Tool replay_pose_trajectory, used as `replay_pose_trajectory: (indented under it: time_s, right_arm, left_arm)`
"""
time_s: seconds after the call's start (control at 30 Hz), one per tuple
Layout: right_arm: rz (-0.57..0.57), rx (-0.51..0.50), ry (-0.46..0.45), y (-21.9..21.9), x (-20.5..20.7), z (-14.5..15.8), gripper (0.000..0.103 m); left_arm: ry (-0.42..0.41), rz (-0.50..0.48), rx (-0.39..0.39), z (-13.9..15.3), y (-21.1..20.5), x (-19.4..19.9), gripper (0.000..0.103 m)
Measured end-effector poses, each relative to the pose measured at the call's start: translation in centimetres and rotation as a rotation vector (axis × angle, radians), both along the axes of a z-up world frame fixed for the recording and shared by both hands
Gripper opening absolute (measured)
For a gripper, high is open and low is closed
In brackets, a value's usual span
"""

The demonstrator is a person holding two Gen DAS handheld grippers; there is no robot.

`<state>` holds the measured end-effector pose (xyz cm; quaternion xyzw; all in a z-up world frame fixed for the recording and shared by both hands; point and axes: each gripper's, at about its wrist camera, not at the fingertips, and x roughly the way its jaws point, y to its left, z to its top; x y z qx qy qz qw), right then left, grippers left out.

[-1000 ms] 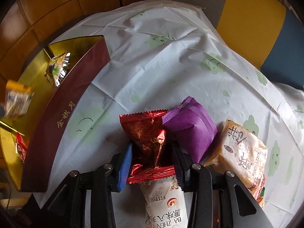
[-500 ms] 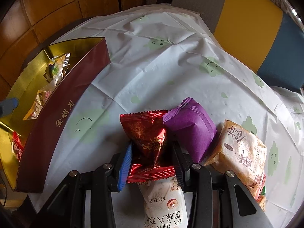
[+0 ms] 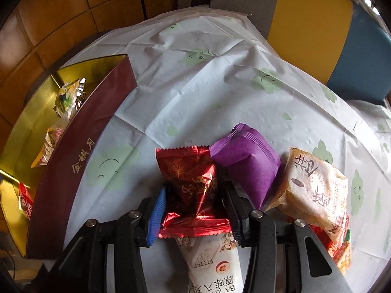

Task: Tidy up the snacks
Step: 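Carry the red candies into the tin and open the right gripper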

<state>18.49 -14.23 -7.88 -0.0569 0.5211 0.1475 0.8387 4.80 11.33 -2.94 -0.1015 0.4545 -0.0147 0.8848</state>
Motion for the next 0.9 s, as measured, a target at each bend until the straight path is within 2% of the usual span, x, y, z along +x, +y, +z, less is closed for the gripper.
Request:
replay_pose_trajectory:
  time_s: [0.17, 0.2, 0.3, 0.5, 0.7, 0.9]
  right_arm:
    - [-0.023, -0.050, 0.004, 0.8, 0.3, 0.0, 0.048]
    - [-0.026, -0.055, 0.001, 0.9, 0.2, 0.1, 0.044]
    - [-0.039, -0.081, -0.015, 1.4, -0.2, 0.2, 0.042]
    - [-0.039, -0.093, -0.042, 2.3, -2.0, 0.5, 0.042]
    - [-0.071, -0.003, -0.068, 2.2, -3.5, 1.6, 0.042]
    - [-0.052, 0.109, -0.107, 3.5, -5.8, 4.6, 0.042]
  left_arm:
    - [-0.023, -0.016, 0.025, 0.4, -0.4, -0.9, 0.060]
    - [-0.022, -0.015, 0.024, 0.4, -0.4, -0.9, 0.060]
    - [-0.011, -0.006, 0.007, 0.2, -0.1, -1.2, 0.057]
    - [-0.033, 0.030, 0.054, 0.5, 0.4, -1.8, 0.055]
    - [-0.064, 0.076, 0.073, 1.3, 1.2, -2.5, 0.055]
    - [-0.098, 0.105, 0.127, 2.0, 1.4, -3.2, 0.055]
